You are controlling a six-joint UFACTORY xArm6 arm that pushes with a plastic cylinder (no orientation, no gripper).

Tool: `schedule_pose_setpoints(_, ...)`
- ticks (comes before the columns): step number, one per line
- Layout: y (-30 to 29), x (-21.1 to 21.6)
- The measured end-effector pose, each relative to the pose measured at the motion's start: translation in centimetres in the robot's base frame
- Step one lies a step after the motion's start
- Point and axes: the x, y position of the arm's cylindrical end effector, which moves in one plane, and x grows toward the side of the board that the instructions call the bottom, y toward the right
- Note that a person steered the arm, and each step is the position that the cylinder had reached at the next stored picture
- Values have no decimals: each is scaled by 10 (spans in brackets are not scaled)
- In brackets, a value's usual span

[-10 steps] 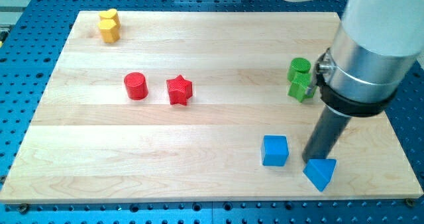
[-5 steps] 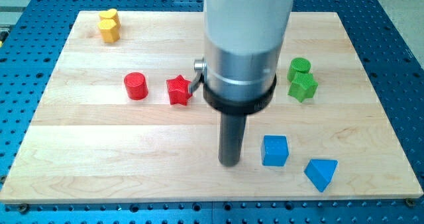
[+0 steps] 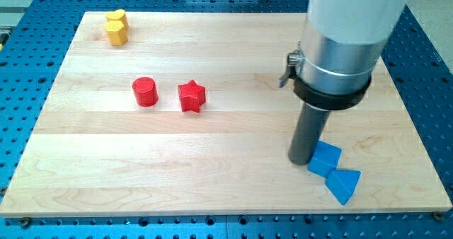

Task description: Push the blue blocks towards the bottom right corner of the board

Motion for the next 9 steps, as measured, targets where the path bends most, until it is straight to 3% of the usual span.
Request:
schedule_pose_setpoints(2,49,-1)
schedule_pose_setpoints(3,44,-6)
schedule_pose_setpoints(5,-107,-25)
schedule_pose_setpoints(9,-113,-50)
